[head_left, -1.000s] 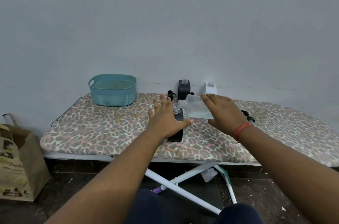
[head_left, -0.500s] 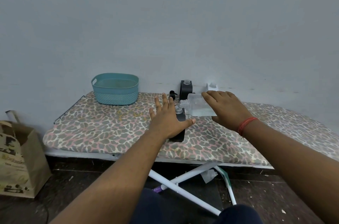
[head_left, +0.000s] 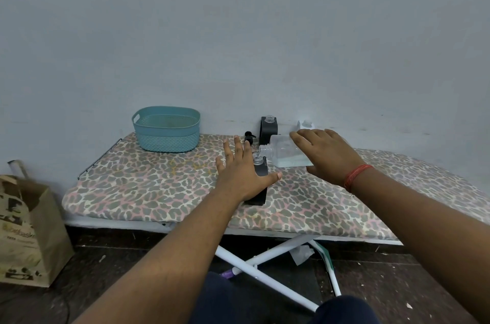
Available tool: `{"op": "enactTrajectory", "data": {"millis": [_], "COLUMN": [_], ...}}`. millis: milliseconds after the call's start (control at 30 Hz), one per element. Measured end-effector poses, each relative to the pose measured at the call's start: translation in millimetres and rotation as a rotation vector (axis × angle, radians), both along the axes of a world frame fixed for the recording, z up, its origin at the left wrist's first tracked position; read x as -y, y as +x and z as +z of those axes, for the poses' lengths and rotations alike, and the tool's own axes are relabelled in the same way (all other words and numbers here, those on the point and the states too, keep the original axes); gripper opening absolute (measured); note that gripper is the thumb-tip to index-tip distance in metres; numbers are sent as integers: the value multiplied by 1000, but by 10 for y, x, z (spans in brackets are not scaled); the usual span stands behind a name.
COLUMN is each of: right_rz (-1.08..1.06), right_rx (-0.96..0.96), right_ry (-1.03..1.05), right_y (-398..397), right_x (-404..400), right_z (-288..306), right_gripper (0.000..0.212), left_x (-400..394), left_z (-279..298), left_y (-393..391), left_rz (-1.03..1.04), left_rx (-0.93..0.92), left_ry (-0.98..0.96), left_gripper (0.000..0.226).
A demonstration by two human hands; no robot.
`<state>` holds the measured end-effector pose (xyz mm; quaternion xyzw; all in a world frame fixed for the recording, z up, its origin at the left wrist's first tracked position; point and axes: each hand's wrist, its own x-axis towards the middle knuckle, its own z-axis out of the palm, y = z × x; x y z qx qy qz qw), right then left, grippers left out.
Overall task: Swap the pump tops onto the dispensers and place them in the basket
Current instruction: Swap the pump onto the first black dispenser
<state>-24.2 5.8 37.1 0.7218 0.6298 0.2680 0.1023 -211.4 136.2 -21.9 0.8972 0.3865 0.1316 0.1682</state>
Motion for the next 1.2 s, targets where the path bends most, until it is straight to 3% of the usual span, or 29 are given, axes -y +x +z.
{"op": "enactTrajectory", "data": {"millis": [1200], "right_rz": [-13], "right_rx": [20], "right_ry": [-31], "right_y": [-15], "right_x": [8], "right_z": [67], "right_gripper": [88], "left_x": [4], "left_z": [-5], "left_y": [32], "left_rz": [18], "left_rx": [-25], "left_ry": [11], "left_gripper": [128]}}
